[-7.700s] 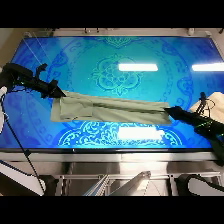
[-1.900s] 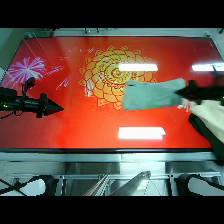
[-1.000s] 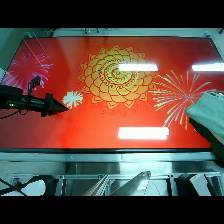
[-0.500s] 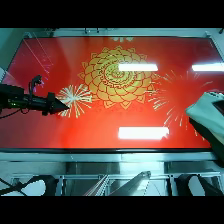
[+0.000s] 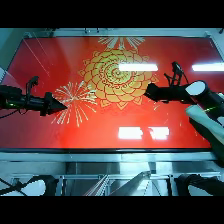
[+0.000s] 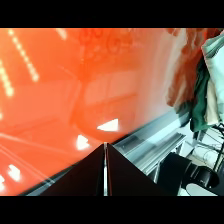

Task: Fold the shirts.

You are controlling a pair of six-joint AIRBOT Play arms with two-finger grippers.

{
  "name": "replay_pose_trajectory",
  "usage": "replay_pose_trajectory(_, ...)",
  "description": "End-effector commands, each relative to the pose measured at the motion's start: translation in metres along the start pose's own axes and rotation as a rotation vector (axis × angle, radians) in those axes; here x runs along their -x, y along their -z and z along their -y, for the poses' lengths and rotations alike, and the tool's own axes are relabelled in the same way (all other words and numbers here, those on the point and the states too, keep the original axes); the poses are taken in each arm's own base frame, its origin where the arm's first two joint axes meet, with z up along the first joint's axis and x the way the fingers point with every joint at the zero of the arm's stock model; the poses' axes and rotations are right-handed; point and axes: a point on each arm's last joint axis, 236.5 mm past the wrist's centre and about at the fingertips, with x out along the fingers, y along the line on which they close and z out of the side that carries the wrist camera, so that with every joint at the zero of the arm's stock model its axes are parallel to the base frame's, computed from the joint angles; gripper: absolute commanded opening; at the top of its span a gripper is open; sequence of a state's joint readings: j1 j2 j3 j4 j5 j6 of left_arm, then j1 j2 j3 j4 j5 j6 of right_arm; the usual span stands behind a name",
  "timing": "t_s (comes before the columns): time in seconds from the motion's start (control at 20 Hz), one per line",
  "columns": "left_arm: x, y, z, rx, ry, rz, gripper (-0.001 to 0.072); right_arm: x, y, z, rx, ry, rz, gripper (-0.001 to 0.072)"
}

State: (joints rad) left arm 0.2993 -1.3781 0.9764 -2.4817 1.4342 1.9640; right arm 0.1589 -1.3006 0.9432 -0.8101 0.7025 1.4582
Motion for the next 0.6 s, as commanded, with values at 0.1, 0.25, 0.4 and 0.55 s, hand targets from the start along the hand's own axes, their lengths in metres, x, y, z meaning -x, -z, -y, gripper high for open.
replay_pose_trajectory(0.1, -0.0003, 0.0037, 0.0014, 0.011, 0.004, -0.016, 0.0034, -0.0152, 0.0112, -0.0126, -0.004, -0.032, -0.043, 0.0019)
replay_pose_trajectory(0.25, -0.0003, 0.0037, 0.0015, 0.012, 0.005, -0.016, 0.0034, -0.0152, 0.011, -0.0126, -0.004, -0.033, -0.042, 0.0019)
replay_pose_trajectory(0.4, -0.0003, 0.0038, 0.0014, 0.011, 0.005, -0.017, 0.0034, -0.0152, 0.0111, -0.0125, -0.004, -0.032, -0.042, 0.0019)
replay_pose_trajectory(0.55, -0.0003, 0.0038, 0.0015, 0.011, 0.005, -0.016, 0.0034, -0.0152, 0.0111, -0.0126, -0.004, -0.033, -0.042, 0.0019)
